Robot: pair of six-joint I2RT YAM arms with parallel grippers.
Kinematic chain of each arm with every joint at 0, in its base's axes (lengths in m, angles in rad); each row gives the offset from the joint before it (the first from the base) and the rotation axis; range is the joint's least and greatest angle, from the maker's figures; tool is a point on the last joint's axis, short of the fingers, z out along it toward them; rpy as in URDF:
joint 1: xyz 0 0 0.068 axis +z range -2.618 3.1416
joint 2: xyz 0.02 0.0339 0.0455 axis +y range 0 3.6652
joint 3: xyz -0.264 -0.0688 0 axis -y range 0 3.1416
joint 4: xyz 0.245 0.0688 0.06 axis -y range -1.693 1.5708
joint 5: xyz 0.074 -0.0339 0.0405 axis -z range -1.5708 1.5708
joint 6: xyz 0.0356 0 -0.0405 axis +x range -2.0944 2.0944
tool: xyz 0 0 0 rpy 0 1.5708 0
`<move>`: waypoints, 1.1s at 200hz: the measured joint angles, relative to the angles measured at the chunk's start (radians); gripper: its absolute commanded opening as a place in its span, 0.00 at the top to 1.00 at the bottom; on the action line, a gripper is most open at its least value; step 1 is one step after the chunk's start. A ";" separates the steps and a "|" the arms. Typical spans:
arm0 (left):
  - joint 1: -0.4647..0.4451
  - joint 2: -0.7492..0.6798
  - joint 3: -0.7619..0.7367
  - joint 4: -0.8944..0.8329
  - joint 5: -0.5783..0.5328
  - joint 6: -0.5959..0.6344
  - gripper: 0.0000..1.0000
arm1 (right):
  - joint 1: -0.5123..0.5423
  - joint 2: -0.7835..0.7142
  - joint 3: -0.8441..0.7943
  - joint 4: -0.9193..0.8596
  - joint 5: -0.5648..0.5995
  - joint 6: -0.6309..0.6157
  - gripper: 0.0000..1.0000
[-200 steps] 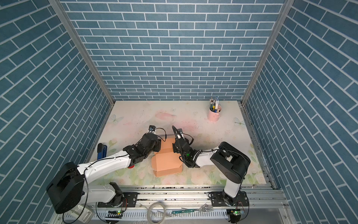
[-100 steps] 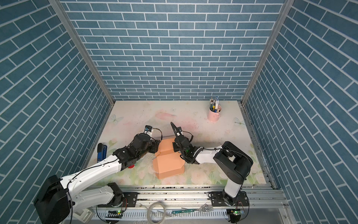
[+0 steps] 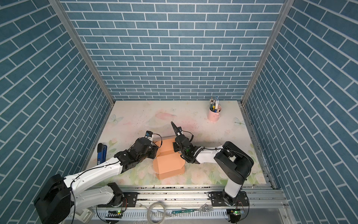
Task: Fold the paper box
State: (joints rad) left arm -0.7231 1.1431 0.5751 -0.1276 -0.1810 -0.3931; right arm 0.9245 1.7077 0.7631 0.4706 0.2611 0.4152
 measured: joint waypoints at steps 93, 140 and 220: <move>0.000 0.095 0.019 0.068 -0.095 0.013 0.71 | 0.000 0.000 0.000 0.000 -0.013 0.000 1.00; 0.000 0.147 0.047 0.084 -0.148 0.006 0.84 | 0.000 0.000 0.000 0.000 -0.015 0.001 1.00; 0.003 0.195 0.084 0.081 -0.197 -0.002 0.90 | -0.003 0.003 0.001 0.001 -0.011 0.026 1.00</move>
State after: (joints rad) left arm -0.7204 1.3384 0.6586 -0.0467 -0.3779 -0.3950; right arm 0.9218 1.7107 0.7639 0.4713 0.2497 0.4408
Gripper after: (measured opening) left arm 0.116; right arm 0.080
